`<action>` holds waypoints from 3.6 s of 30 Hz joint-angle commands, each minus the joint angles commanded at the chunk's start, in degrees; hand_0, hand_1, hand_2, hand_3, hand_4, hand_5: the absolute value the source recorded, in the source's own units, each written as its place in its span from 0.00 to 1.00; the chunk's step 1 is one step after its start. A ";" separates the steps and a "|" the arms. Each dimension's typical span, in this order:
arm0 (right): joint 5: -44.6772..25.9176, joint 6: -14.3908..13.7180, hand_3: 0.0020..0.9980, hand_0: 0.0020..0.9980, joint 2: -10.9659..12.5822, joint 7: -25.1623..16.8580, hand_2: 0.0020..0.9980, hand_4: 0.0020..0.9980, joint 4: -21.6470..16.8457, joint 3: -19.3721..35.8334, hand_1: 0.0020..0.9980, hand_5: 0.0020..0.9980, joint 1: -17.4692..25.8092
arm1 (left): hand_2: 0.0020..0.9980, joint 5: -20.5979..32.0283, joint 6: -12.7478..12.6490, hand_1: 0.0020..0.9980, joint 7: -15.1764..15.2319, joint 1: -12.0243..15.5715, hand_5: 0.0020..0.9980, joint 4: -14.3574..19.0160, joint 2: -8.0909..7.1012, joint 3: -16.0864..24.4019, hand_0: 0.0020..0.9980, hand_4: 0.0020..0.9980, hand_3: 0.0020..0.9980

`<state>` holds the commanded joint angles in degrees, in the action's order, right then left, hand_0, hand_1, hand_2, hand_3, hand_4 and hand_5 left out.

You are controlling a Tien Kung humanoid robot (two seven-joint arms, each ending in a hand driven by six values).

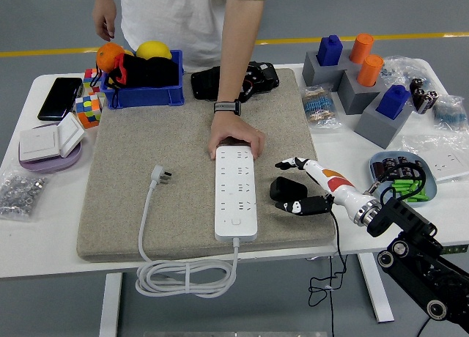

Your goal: Press the white button,pick up the black plug,place it near the board,insert it into the board

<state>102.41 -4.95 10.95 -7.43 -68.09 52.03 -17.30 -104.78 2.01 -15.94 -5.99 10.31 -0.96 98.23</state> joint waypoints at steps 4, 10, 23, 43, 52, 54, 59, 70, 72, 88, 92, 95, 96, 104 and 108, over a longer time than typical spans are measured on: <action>-0.84 -0.72 0.74 0.78 -0.07 -0.65 0.74 0.91 1.09 -0.10 0.78 0.25 0.01 | 0.50 0.23 -0.04 0.50 0.03 -0.06 0.27 0.00 0.06 -0.11 0.47 0.56 0.59; -1.57 -2.01 0.69 0.68 -0.06 -2.12 0.72 0.88 2.50 -0.41 0.73 0.24 -0.03 | 0.50 0.34 -0.02 0.50 0.08 -0.23 0.27 0.00 0.11 -0.33 0.47 0.56 0.59; -3.66 -3.76 0.62 0.50 -0.25 -4.08 0.58 0.79 4.15 -2.15 0.57 0.17 -0.46 | 0.50 0.13 -0.01 0.50 0.07 -0.20 0.27 0.00 0.08 -0.15 0.47 0.56 0.59; -2.92 -7.56 0.52 0.40 -0.27 -7.96 0.38 0.81 5.65 -2.70 0.36 0.00 -0.92 | 0.50 0.14 0.01 0.50 0.06 -0.27 0.27 0.00 0.10 -0.20 0.47 0.56 0.59; -3.30 -7.51 0.48 0.33 0.07 -8.20 0.29 0.74 3.31 -2.00 0.27 0.00 -0.71 | 0.50 0.16 0.01 0.50 0.06 -0.22 0.27 0.00 0.10 -0.19 0.47 0.56 0.59; -3.43 -7.44 0.48 0.33 0.17 -8.24 0.29 0.74 2.75 -1.90 0.27 0.00 -0.60 | 0.50 0.23 0.01 0.50 0.06 -0.20 0.27 0.00 0.12 -0.24 0.47 0.56 0.59; -3.68 -7.08 0.48 0.33 0.56 -7.85 0.29 0.73 -0.33 -1.43 0.26 0.00 -0.45 | 0.50 0.24 0.01 0.50 0.06 -0.21 0.27 0.00 0.09 -0.25 0.47 0.57 0.59; -4.05 -5.32 0.48 0.34 1.29 -4.57 0.28 0.73 -8.48 -3.13 0.26 0.00 -0.45 | 0.50 0.12 0.00 0.50 0.05 -0.23 0.27 0.00 0.09 -0.08 0.47 0.56 0.59; -4.15 -5.25 0.48 0.34 1.24 -4.44 0.28 0.73 -9.12 -3.78 0.26 0.00 -0.65 | 0.50 0.08 0.00 0.50 0.04 -0.22 0.27 0.00 0.08 -0.04 0.47 0.56 0.59; -4.69 -3.97 0.48 0.34 0.23 -3.27 0.28 0.73 -5.07 -9.62 0.26 0.00 -4.38 | 0.50 -0.19 0.05 0.50 -0.08 -0.32 0.27 0.00 0.03 0.15 0.48 0.56 0.59; -4.62 -3.57 0.48 0.34 0.16 -3.00 0.28 0.73 -4.16 -10.59 0.26 0.00 -5.20 | 0.50 -0.09 0.05 0.50 -0.07 -0.46 0.27 0.00 -0.07 0.02 0.48 0.56 0.59; -4.55 -3.23 0.48 0.34 0.21 -2.85 0.28 0.73 -3.88 -11.09 0.26 0.00 -5.50 | 0.50 -0.01 0.06 0.50 -0.08 -0.50 0.27 0.00 -0.11 -0.07 0.47 0.56 0.59; -4.49 -3.02 0.48 0.34 0.26 -2.78 0.28 0.73 -3.81 -11.26 0.26 0.00 -5.57 | 0.50 -0.01 0.06 0.50 -0.08 -0.51 0.27 0.00 -0.14 -0.09 0.47 0.56 0.59; -4.28 -2.40 0.48 0.34 0.54 -2.92 0.28 0.73 -3.53 -11.87 0.26 0.00 -5.86 | 0.50 -0.21 0.11 0.50 -0.15 -0.39 0.27 0.00 -0.31 -0.07 0.47 0.57 0.59; -4.17 -2.46 0.48 0.34 0.62 -3.12 0.28 0.73 -3.39 -12.12 0.26 0.00 -6.07 | 0.50 -0.04 0.11 0.50 -0.12 -0.44 0.27 0.00 -0.33 -0.27 0.47 0.57 0.59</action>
<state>98.23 -7.41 11.57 -10.54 -71.48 39.92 -23.37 -104.83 2.12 -16.05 -6.43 10.31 -1.30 97.95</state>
